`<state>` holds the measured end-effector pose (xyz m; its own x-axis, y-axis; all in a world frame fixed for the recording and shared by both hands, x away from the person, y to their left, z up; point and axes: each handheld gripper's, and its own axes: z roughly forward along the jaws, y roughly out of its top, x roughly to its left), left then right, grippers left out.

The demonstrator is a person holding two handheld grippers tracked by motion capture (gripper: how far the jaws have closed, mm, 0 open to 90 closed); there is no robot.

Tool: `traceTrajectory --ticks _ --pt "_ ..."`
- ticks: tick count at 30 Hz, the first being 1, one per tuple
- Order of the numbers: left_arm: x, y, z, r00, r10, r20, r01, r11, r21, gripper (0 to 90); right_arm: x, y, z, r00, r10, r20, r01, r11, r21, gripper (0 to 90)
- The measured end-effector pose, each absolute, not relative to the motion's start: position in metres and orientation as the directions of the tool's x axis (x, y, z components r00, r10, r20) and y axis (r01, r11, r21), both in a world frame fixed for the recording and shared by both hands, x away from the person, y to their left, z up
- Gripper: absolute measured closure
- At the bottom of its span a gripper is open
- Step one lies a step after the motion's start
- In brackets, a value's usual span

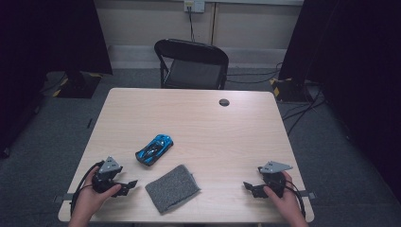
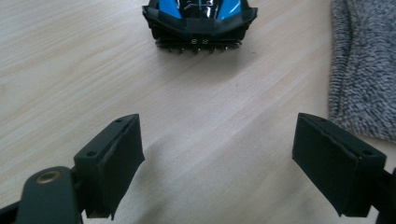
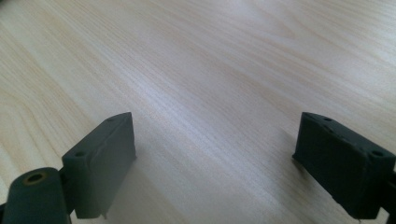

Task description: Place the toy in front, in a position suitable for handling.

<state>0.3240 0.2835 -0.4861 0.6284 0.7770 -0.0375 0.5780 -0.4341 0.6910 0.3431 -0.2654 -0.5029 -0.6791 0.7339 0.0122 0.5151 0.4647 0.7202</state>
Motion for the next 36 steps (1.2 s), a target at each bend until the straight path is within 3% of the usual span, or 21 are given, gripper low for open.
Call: traceTrajectory --ticks 19,36 --pt "0.326 0.286 -0.480 0.612 0.789 -0.051 0.571 -0.396 0.719 16.0 0.343 -0.265 -0.503 -0.680 0.733 0.013 0.515 0.465 0.720 11.4" --pt "0.351 0.277 -0.472 0.583 0.809 -0.079 0.594 -0.358 0.721 15.8 0.343 -0.265 -0.503 -0.680 0.733 0.013 0.515 0.465 0.720 11.4"
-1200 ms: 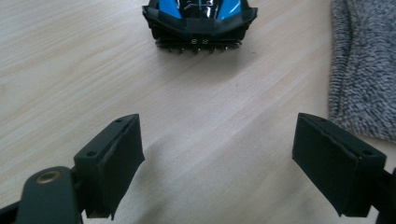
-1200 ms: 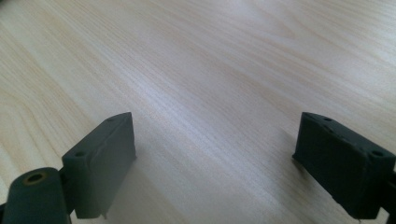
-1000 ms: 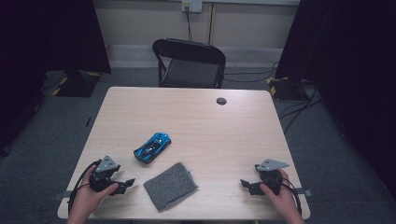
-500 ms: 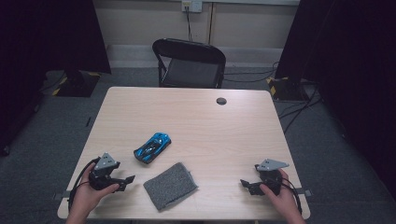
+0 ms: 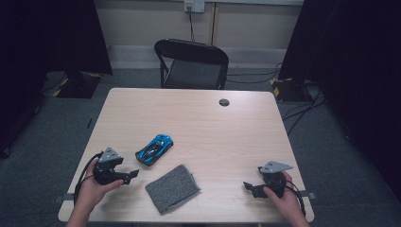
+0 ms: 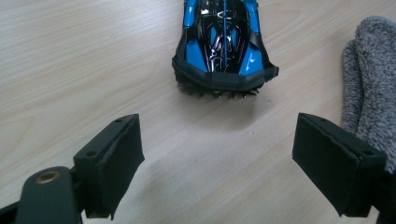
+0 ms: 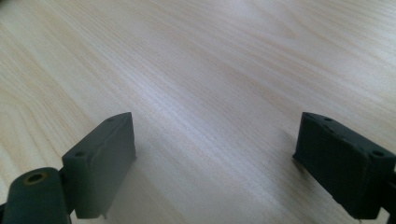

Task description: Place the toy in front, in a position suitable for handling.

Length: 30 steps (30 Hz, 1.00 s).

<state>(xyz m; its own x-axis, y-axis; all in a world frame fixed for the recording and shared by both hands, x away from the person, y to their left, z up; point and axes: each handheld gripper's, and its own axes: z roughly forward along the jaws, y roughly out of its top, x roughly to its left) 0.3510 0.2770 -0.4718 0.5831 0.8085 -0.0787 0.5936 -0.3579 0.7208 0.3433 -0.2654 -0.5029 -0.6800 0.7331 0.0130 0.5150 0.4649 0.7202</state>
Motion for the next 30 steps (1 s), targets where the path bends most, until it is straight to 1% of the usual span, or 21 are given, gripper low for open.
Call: traceTrajectory --ticks 16,21,30 --pt "0.382 0.255 -0.471 0.594 0.802 -0.072 0.579 -0.364 0.729 16.2 0.343 -0.265 -0.503 -0.681 0.733 0.013 0.514 0.465 0.720 11.4" --pt "0.389 0.253 -0.471 0.594 0.802 -0.061 0.577 -0.373 0.726 16.2 0.343 -0.266 -0.503 -0.680 0.733 0.012 0.515 0.466 0.720 11.5" --pt "0.402 0.251 -0.470 0.597 0.799 -0.074 0.582 -0.367 0.726 16.2 0.343 -0.265 -0.503 -0.680 0.733 0.012 0.515 0.466 0.720 11.4"
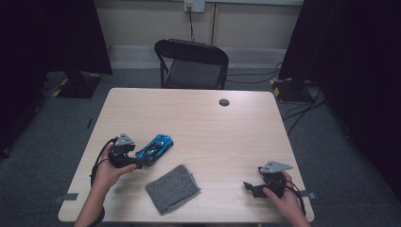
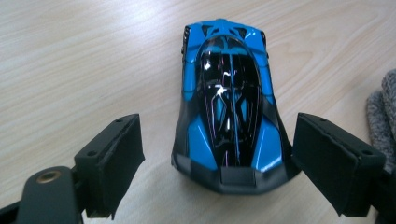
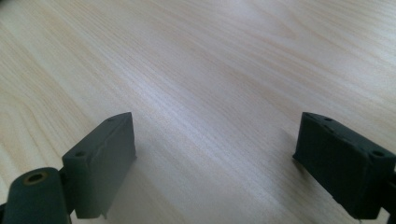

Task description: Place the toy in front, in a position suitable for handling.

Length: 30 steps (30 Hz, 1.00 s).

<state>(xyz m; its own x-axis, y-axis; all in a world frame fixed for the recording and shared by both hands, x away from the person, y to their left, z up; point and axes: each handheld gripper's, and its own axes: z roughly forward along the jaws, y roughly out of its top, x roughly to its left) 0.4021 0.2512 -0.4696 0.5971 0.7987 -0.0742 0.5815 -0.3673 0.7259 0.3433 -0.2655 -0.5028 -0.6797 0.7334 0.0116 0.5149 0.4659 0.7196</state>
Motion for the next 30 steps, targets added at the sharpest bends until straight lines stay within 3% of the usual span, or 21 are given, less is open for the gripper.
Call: traceTrajectory --ticks 30 --pt "0.443 0.213 -0.470 0.627 0.775 -0.082 0.575 -0.389 0.719 16.1 0.343 -0.266 -0.503 -0.681 0.733 0.012 0.515 0.466 0.720 11.4"
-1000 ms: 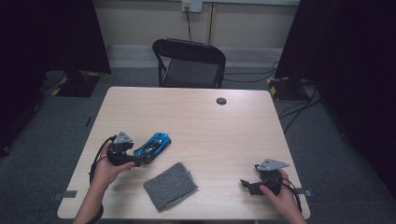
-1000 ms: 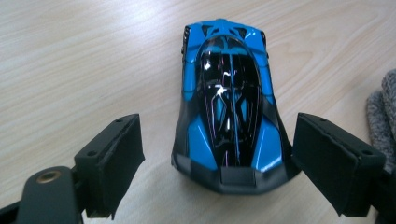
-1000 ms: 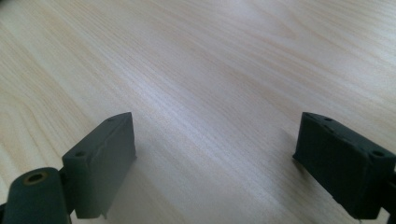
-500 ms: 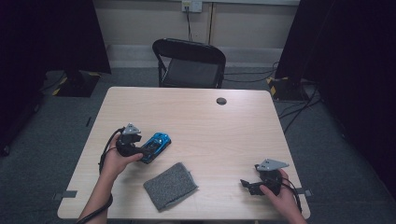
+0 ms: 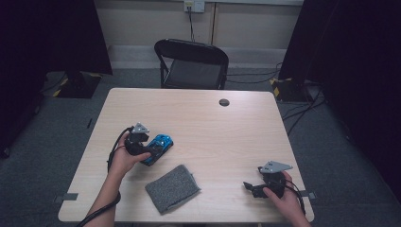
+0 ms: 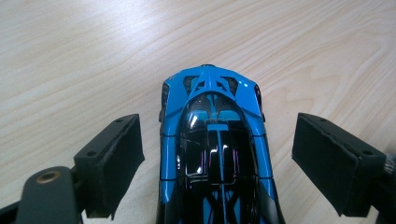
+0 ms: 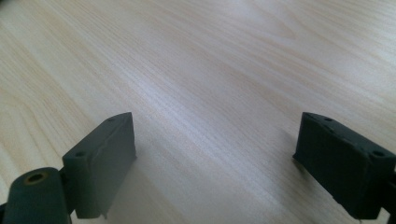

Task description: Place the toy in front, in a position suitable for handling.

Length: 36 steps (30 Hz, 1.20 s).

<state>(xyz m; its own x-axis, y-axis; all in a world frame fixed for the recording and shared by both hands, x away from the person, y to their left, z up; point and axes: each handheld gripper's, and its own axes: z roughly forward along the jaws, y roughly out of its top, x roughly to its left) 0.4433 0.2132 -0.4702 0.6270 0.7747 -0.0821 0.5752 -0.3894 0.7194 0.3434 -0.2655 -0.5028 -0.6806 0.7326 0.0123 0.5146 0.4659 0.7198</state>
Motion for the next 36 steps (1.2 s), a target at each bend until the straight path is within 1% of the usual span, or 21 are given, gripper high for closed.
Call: traceTrajectory --ticks 4,13,19,22,29,32,36 --pt "0.445 0.211 -0.472 0.633 0.771 -0.068 0.580 -0.414 0.702 16.1 0.343 -0.266 -0.503 -0.681 0.733 0.012 0.514 0.466 0.720 11.4" --pt "0.448 0.206 -0.476 0.632 0.771 -0.084 0.587 -0.405 0.700 16.1 0.343 -0.266 -0.503 -0.681 0.733 0.013 0.515 0.466 0.720 11.4" --pt "0.449 0.202 -0.479 0.636 0.768 -0.076 0.589 -0.419 0.691 16.1 0.343 -0.266 -0.503 -0.681 0.732 0.012 0.515 0.466 0.720 11.4" --pt "0.450 0.201 -0.481 0.626 0.775 -0.087 0.599 -0.406 0.690 16.1 0.343 -0.266 -0.503 -0.680 0.733 0.013 0.515 0.466 0.720 11.4" --pt "0.451 0.200 -0.484 0.620 0.782 -0.067 0.608 -0.425 0.671 16.1 0.343 -0.266 -0.503 -0.681 0.733 0.013 0.515 0.466 0.720 11.4" --pt "0.451 0.202 -0.487 0.611 0.788 -0.078 0.619 -0.414 0.668 16.1 0.343 -0.266 -0.503 -0.681 0.733 0.013 0.515 0.466 0.720 11.4" --pt "0.451 0.205 -0.490 0.603 0.794 -0.075 0.637 -0.422 0.646 16.9 0.343 -0.266 -0.503 -0.681 0.732 0.014 0.515 0.465 0.720 11.4"
